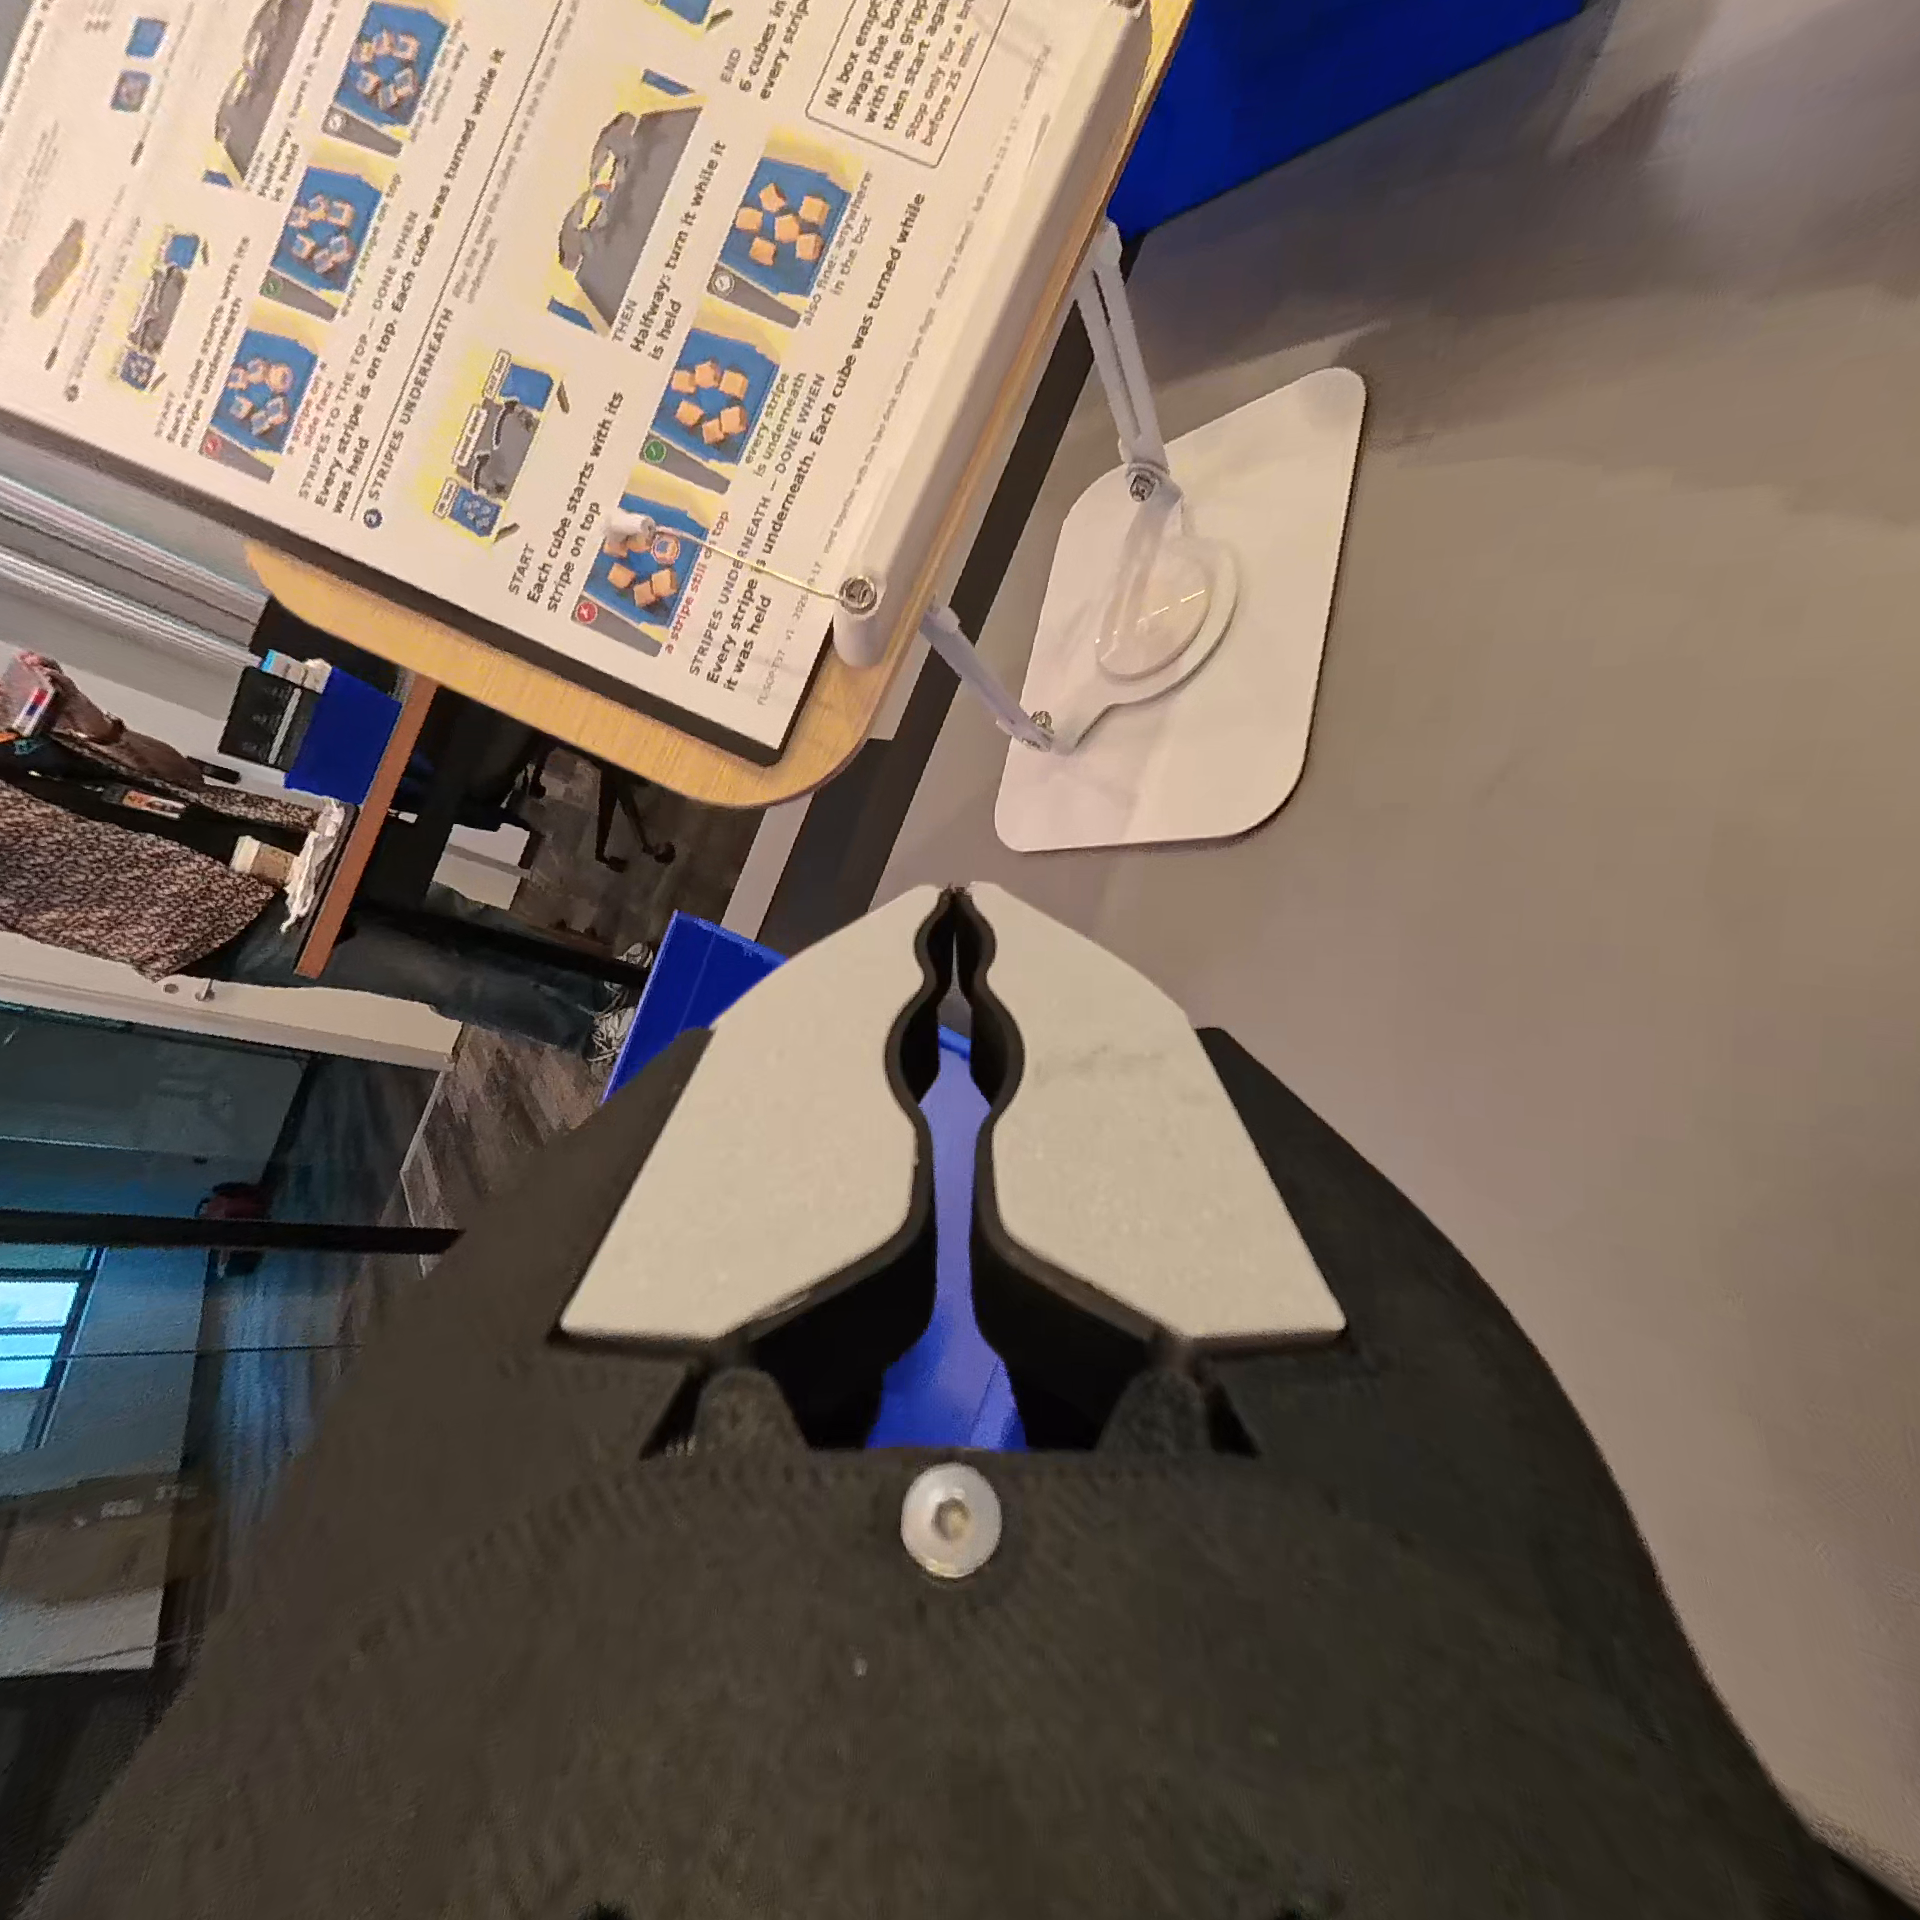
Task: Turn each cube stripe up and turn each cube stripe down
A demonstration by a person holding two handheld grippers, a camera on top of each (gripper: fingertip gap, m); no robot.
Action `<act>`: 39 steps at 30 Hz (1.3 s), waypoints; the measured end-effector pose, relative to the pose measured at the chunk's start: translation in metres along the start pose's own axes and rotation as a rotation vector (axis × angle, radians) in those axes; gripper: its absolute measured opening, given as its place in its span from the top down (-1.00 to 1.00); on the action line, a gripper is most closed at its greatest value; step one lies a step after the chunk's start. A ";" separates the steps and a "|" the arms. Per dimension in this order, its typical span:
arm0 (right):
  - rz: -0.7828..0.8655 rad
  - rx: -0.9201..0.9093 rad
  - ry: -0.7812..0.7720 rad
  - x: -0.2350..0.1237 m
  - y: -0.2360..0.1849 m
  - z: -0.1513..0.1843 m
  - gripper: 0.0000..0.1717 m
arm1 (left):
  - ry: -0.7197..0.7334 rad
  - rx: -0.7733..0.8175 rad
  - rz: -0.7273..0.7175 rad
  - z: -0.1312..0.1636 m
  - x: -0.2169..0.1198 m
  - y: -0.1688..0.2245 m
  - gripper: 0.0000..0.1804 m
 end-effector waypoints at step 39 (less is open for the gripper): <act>-0.104 -0.588 0.666 -0.194 -0.154 0.117 0.33 | -0.933 0.246 0.610 0.207 0.181 -0.095 0.48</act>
Point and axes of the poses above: each gripper's, where its closed fingertips meet, x out along the fingers, z out of its underside, y = z × x across the jaws, the point moved 7 cm from there along -x, back along the fingers, and after that the axes turned 10 degrees about -y, right-handed, at the moved point
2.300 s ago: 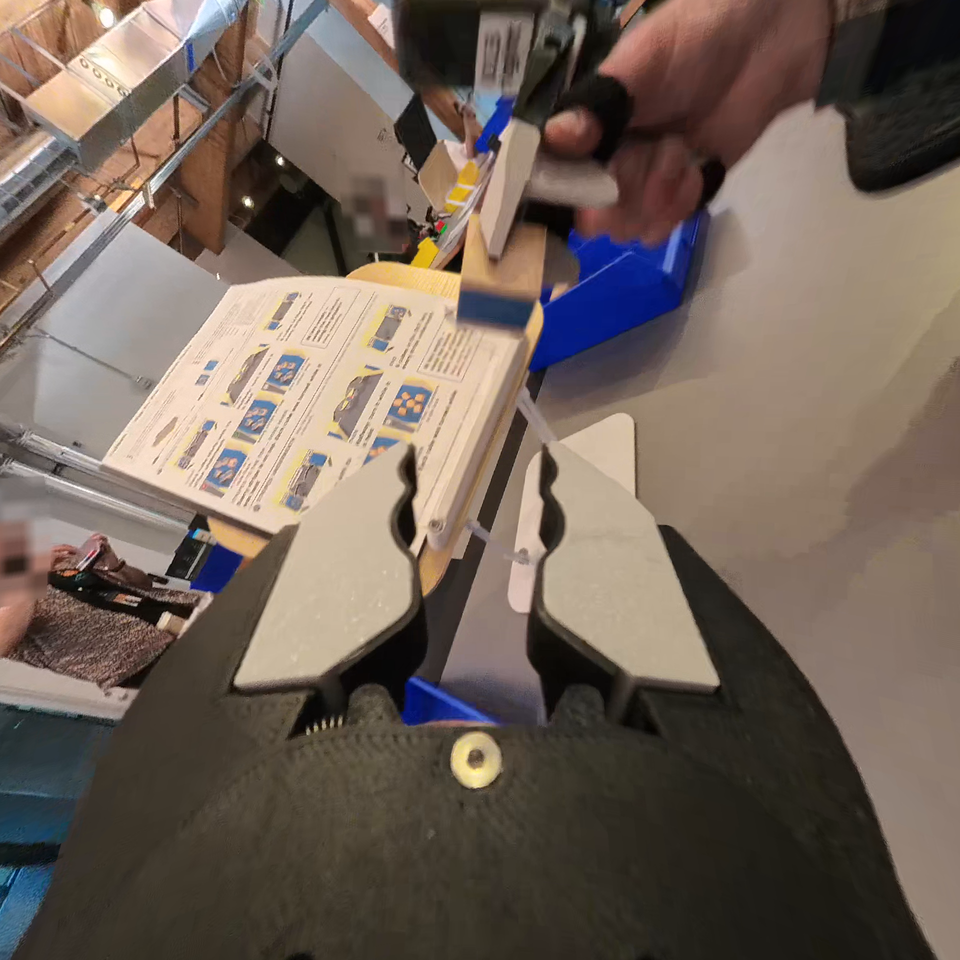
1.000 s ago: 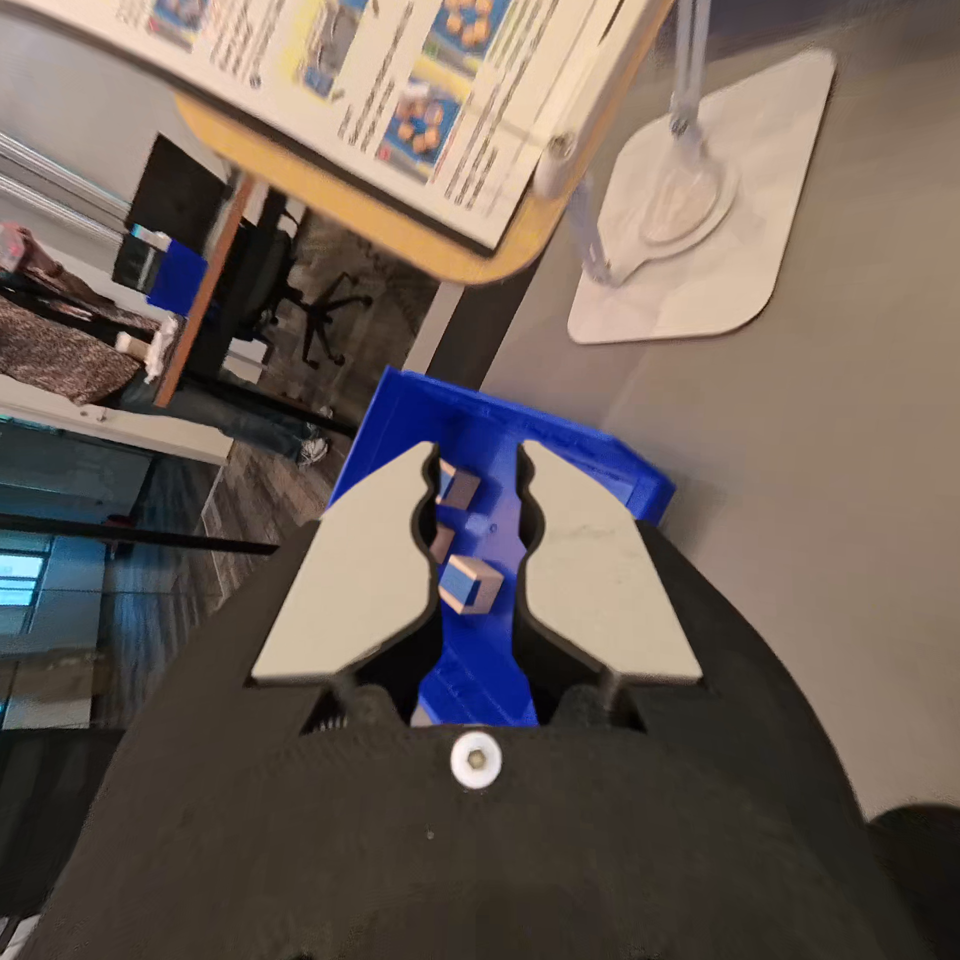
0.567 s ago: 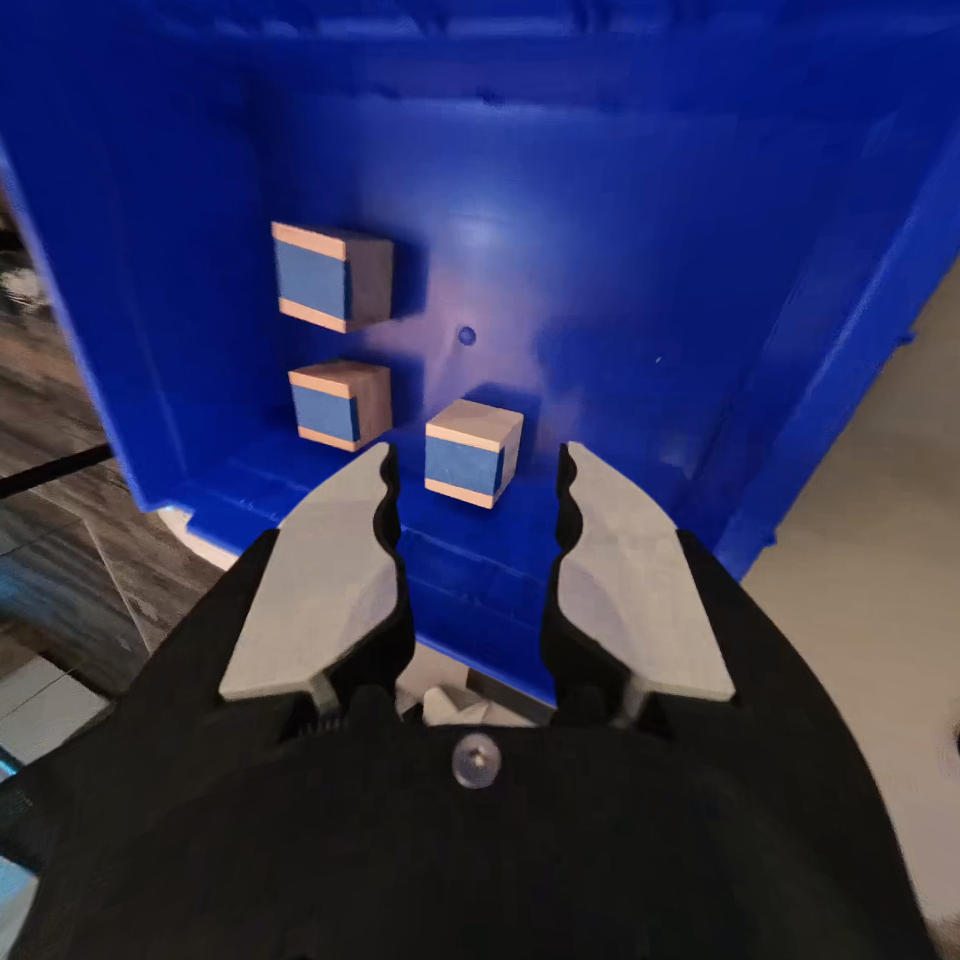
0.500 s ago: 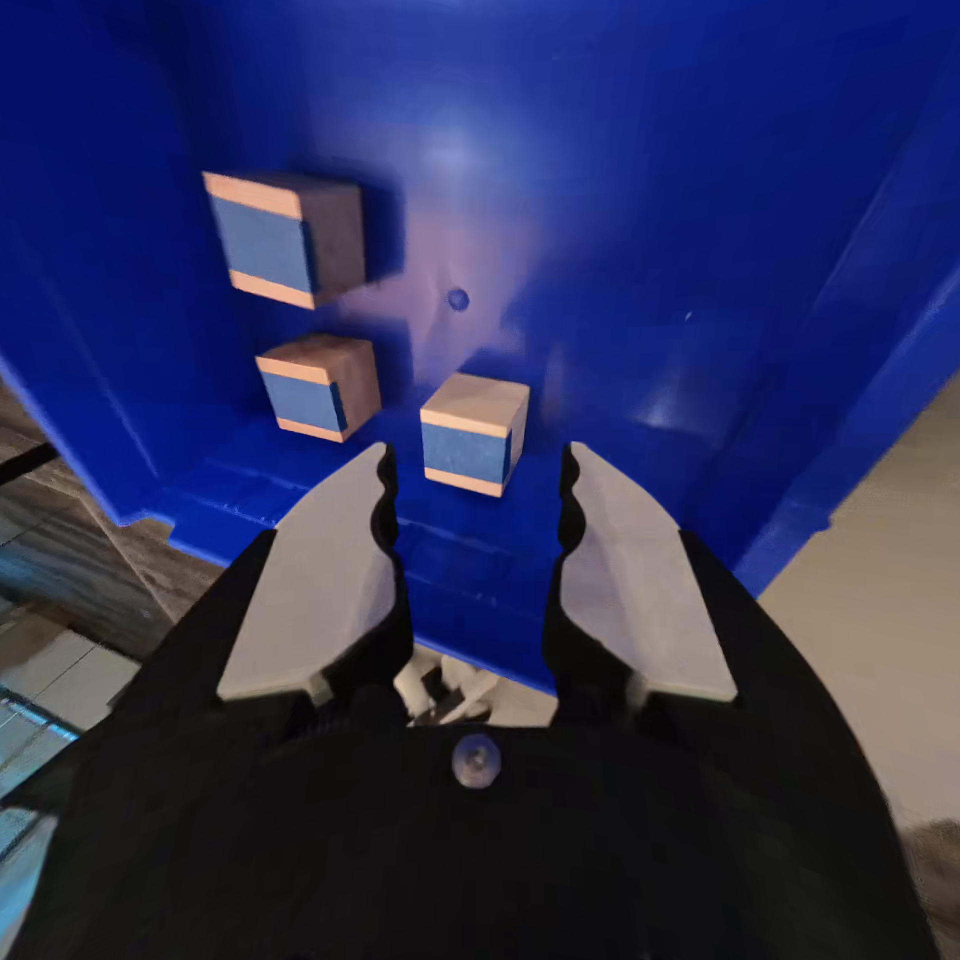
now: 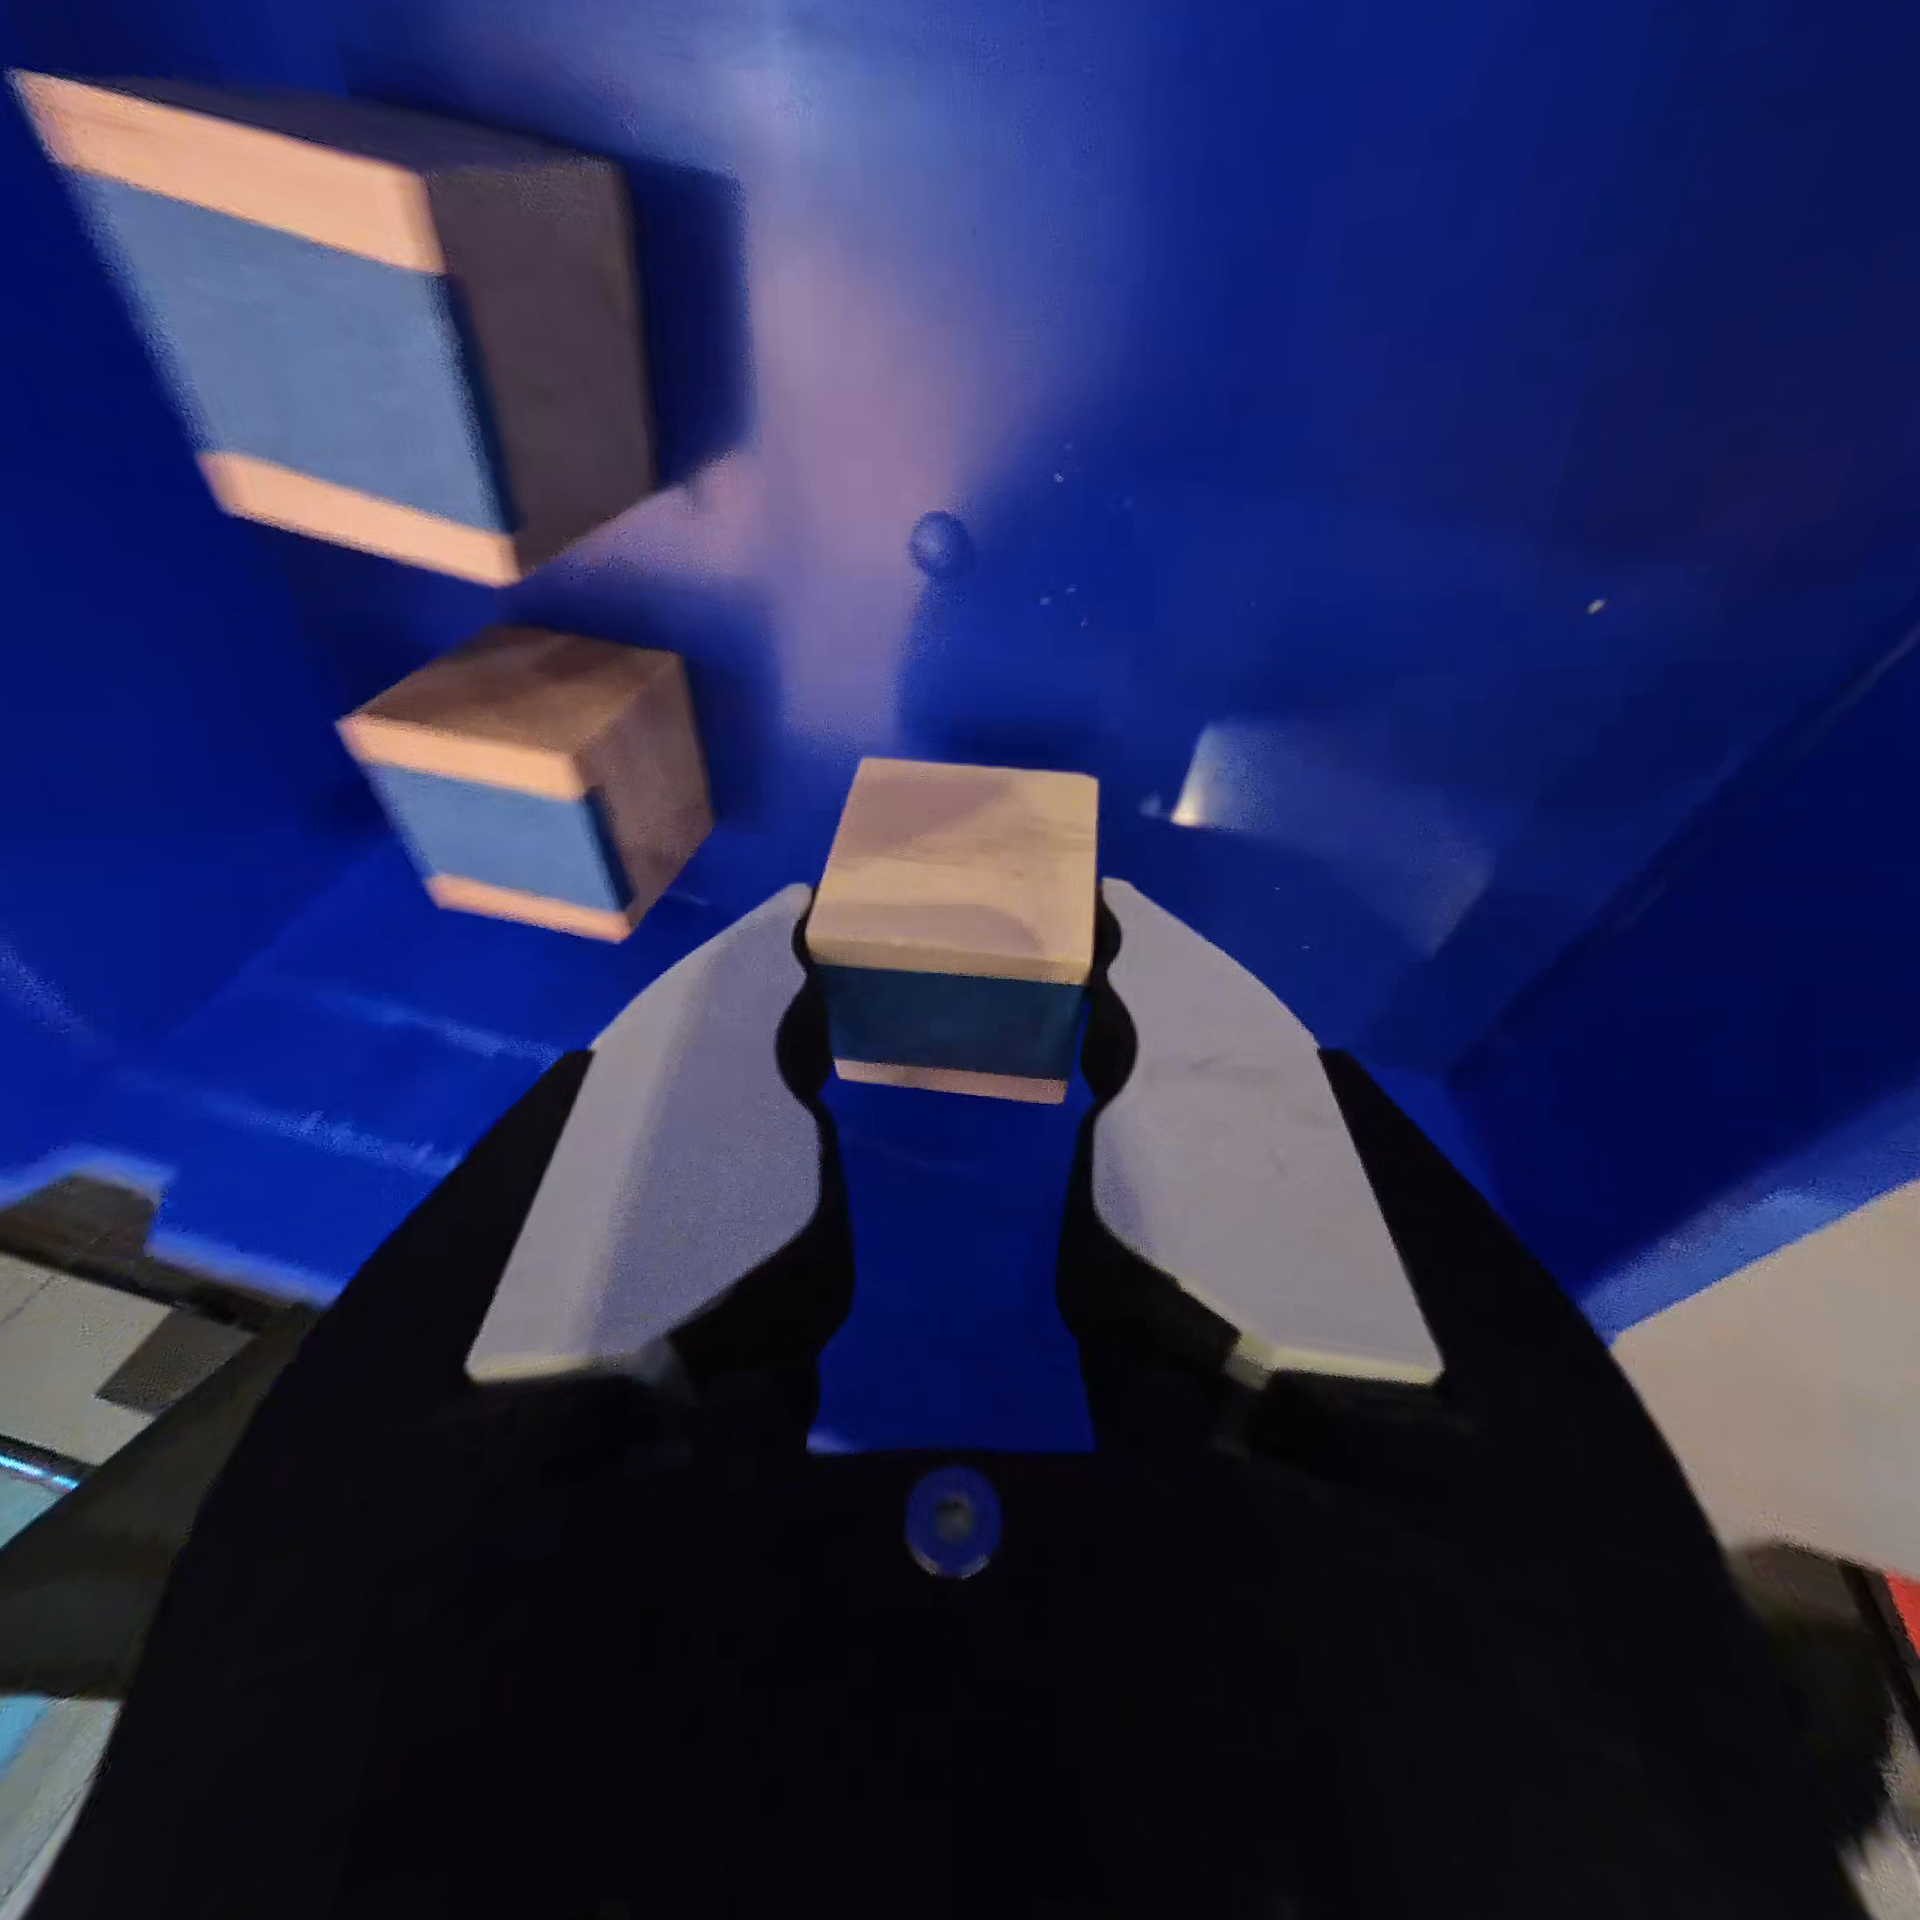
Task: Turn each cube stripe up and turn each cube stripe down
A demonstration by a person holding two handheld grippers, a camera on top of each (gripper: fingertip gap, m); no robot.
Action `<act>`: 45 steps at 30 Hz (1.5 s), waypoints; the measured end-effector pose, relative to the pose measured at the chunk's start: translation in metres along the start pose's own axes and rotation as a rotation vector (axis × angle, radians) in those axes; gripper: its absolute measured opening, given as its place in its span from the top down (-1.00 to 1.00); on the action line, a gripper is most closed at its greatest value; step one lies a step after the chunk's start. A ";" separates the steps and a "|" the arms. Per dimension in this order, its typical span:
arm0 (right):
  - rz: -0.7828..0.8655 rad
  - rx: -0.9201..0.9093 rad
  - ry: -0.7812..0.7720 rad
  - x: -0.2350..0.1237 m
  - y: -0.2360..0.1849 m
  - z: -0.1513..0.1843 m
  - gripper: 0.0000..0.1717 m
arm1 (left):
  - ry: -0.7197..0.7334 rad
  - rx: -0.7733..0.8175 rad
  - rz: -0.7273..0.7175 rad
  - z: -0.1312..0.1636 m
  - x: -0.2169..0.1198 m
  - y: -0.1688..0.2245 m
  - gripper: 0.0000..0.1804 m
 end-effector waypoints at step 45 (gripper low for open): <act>-0.491 0.274 0.307 -0.049 0.005 -0.021 0.47 | 1.231 -0.071 -0.738 -0.085 -0.280 0.219 1.00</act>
Point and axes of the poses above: each gripper's, where its closed fingertips meet, x out along the fingers, z out of its underside, y = z × x across the jaws, the point moved 7 cm from there along -x, back along the fingers, and after that the axes turned 10 degrees about -y, right-handed, at the moved point
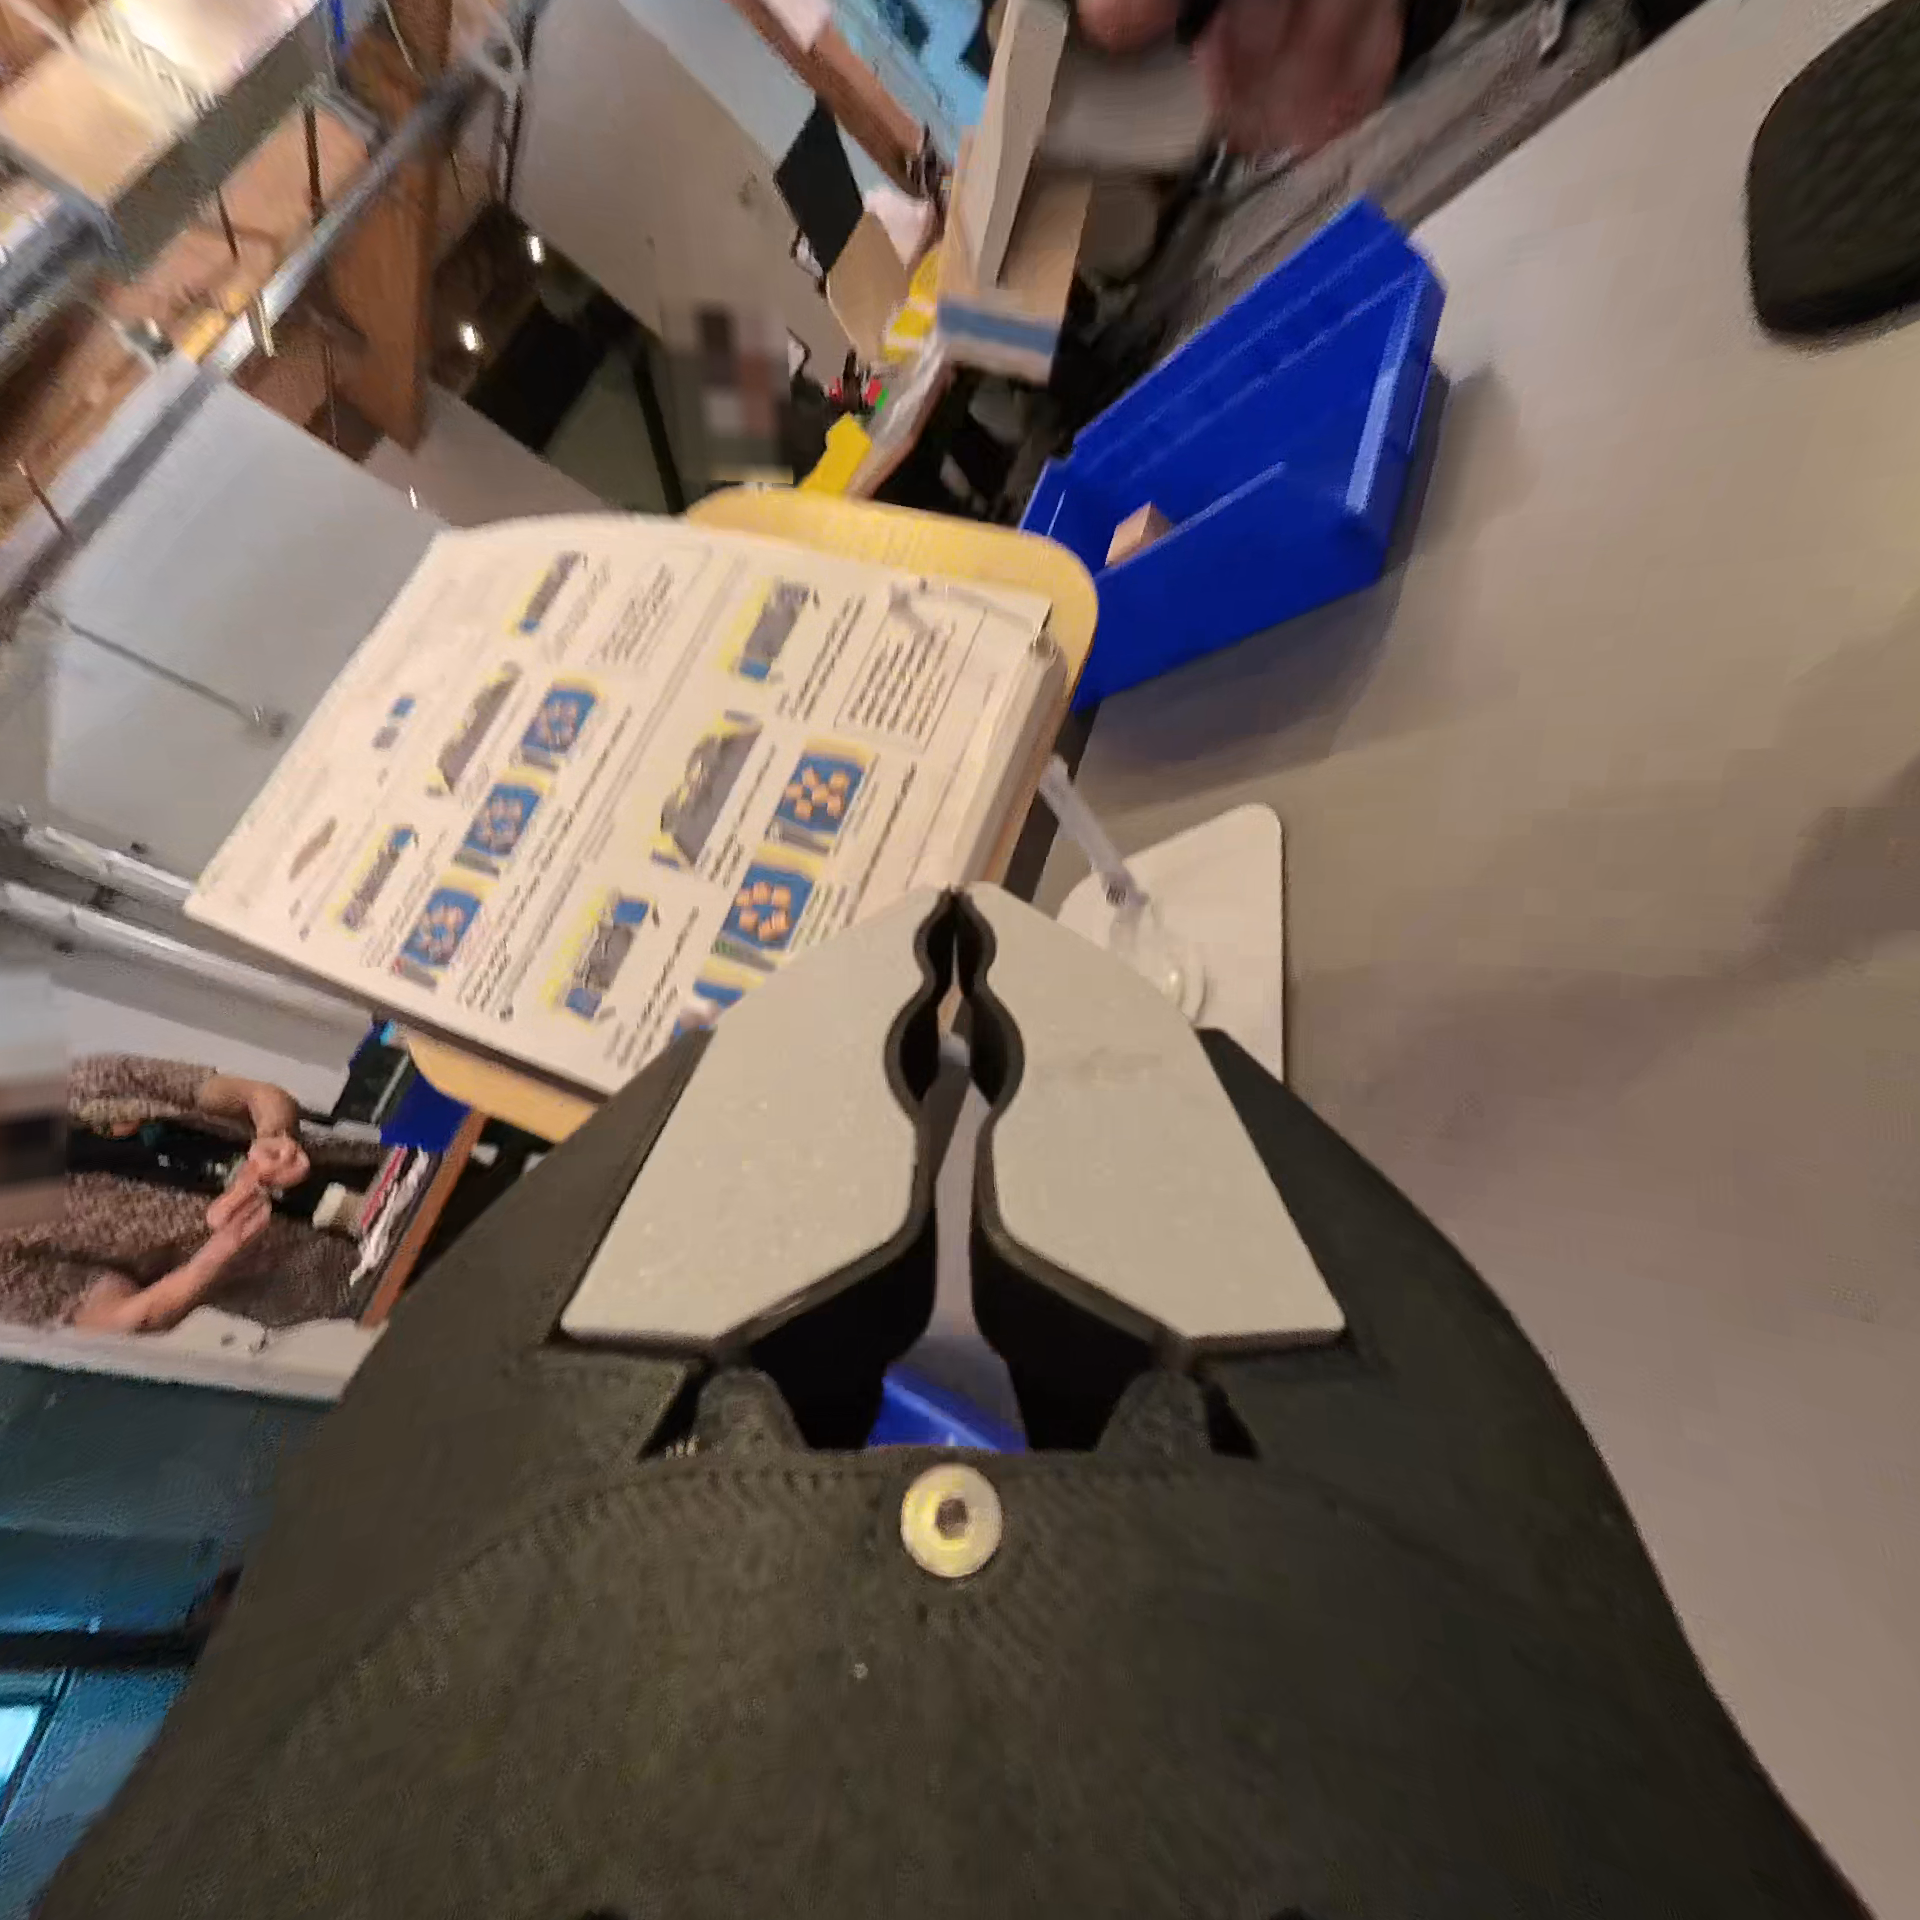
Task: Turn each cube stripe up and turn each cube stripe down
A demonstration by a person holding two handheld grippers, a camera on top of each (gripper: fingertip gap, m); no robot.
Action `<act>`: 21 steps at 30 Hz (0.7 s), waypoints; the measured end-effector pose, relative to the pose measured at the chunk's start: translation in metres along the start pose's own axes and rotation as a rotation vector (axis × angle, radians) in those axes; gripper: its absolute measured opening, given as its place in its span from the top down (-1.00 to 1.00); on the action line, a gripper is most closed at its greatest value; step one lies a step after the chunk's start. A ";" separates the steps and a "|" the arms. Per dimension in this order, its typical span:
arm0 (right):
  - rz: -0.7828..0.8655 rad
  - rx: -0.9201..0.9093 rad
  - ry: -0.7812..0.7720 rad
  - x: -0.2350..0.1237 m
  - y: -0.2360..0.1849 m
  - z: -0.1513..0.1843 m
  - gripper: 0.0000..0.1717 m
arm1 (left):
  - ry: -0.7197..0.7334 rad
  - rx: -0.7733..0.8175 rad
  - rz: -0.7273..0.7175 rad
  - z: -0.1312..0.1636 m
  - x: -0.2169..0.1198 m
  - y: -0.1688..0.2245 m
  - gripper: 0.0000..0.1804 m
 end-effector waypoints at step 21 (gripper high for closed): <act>0.735 0.452 -0.864 -0.007 0.306 0.120 0.46 | -0.201 -0.007 0.036 0.071 -0.003 0.004 1.00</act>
Point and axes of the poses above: each gripper's, where its closed fingertips meet, x out along the fingers, z out of its underside, y = z × x across the jaws, the point moved 7 cm from there along -x, back along the fingers, and after that the axes turned 10 degrees about -y, right-handed, at the moved point
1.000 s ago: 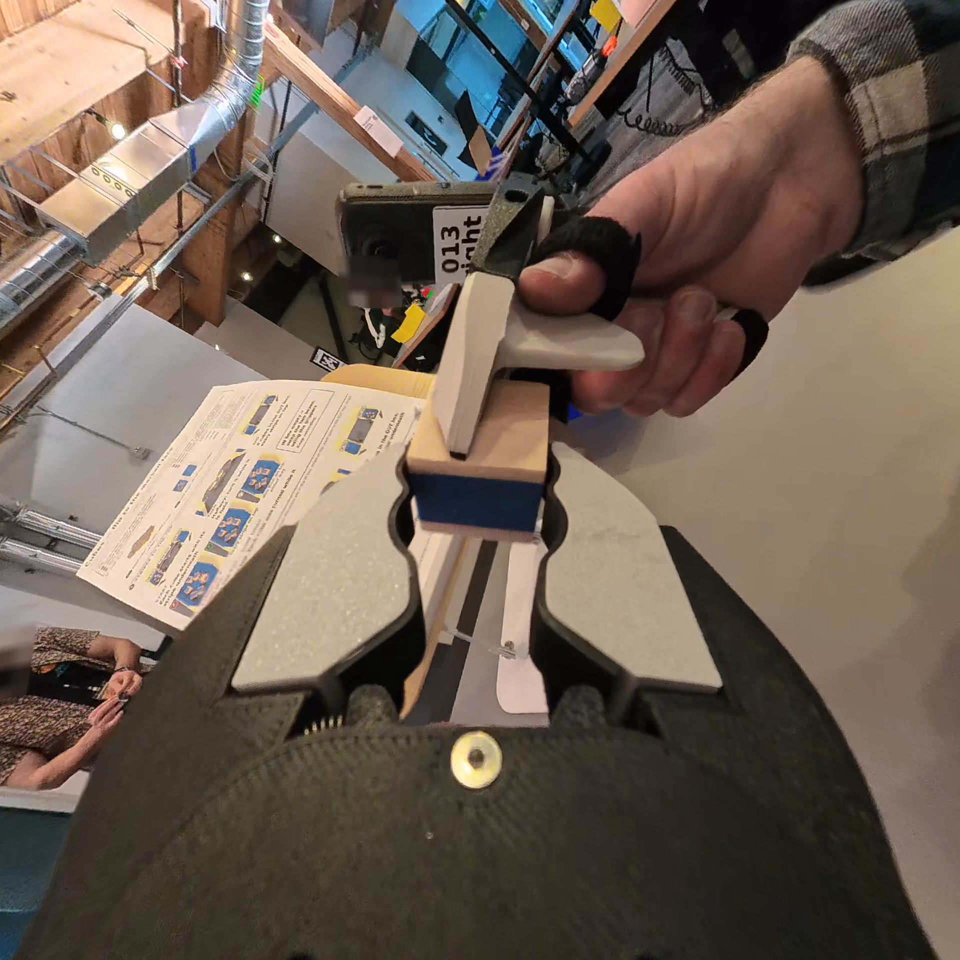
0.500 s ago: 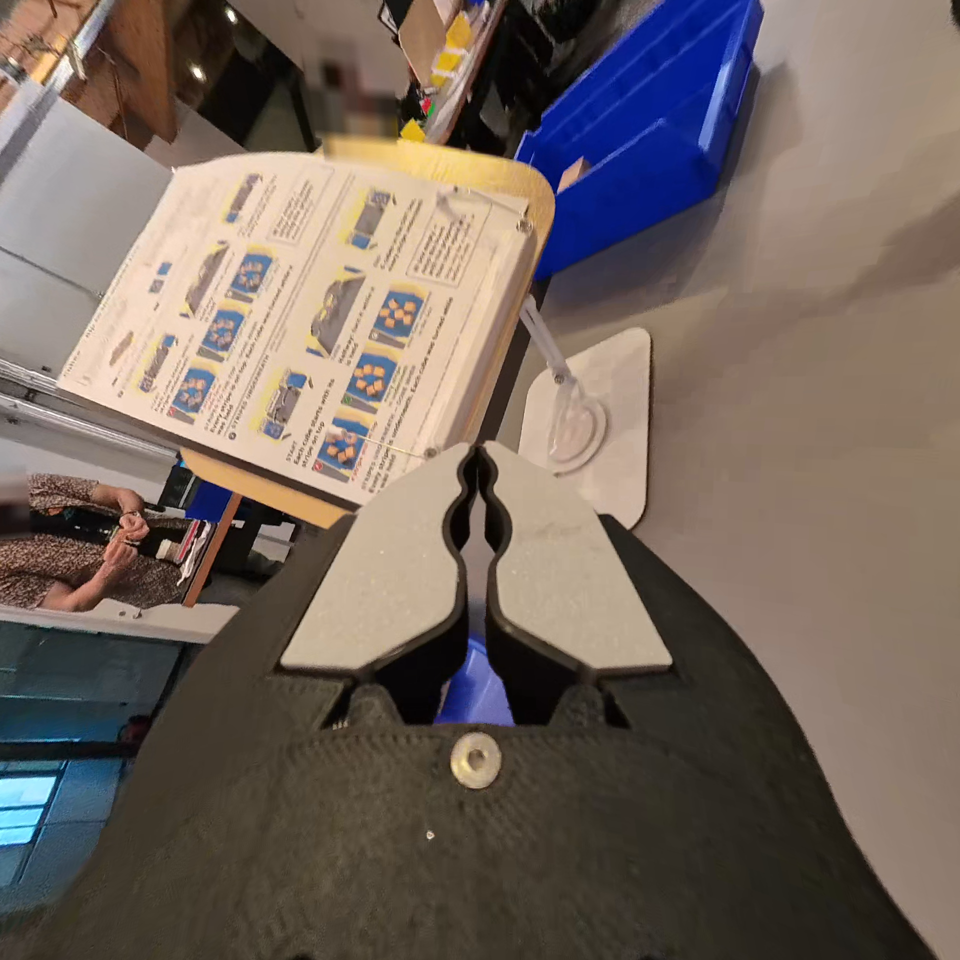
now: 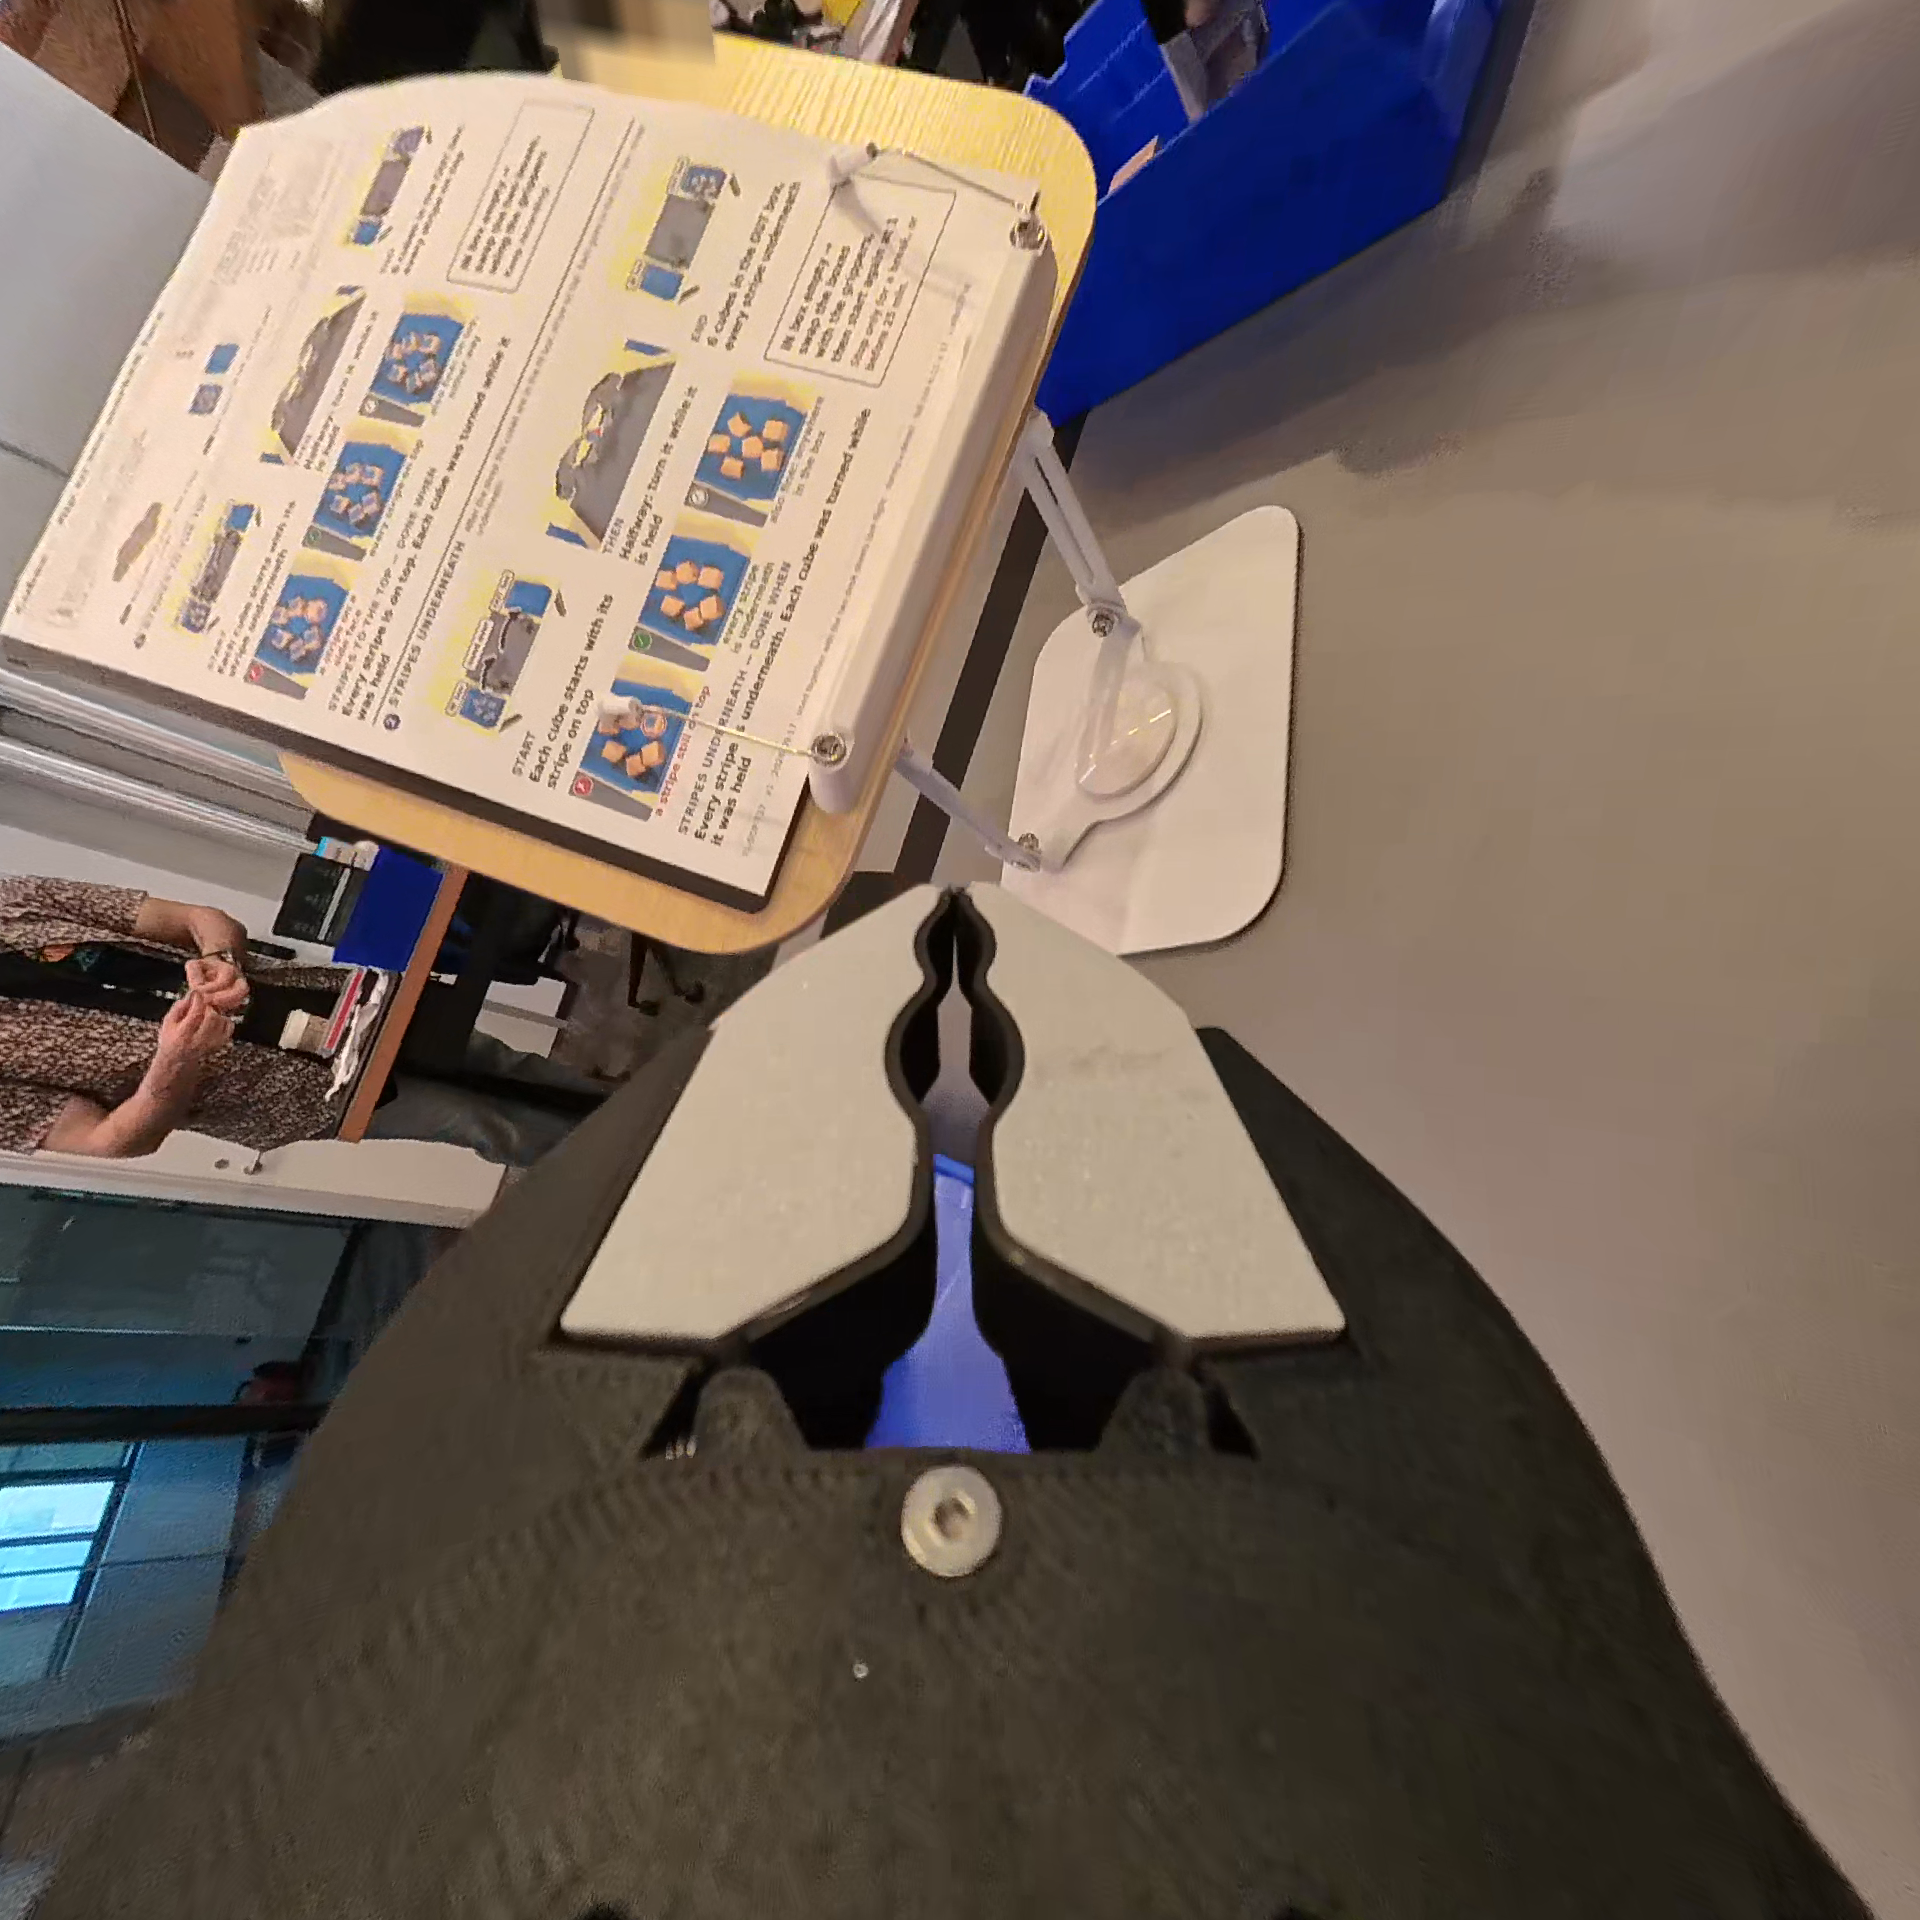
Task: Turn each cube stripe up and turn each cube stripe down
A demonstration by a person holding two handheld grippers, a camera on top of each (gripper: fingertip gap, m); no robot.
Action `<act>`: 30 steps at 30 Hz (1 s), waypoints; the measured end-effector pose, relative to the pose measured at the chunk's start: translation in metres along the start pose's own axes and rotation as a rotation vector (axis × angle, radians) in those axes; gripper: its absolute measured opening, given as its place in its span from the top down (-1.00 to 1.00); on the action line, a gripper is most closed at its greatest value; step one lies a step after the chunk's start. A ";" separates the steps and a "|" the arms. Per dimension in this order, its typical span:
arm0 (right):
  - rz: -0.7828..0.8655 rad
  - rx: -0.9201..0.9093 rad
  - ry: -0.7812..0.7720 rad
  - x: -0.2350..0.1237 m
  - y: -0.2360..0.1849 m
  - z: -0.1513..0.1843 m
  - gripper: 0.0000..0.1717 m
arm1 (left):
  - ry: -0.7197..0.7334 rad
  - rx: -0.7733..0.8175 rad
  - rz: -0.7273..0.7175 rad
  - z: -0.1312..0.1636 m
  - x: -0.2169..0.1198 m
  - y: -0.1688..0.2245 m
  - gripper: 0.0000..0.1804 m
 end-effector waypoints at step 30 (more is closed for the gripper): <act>0.000 -0.489 0.470 -0.131 -0.180 0.109 0.37 | -0.513 0.019 0.321 0.158 0.128 -0.104 0.40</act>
Point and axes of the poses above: each gripper's, where its closed fingertips meet, x out along the fingers, z out of its underside, y = z × x across the jaws, the point moved 7 cm from there along -x, back along the fingers, and after that the axes turned 10 degrees about -y, right-handed, at the moved point
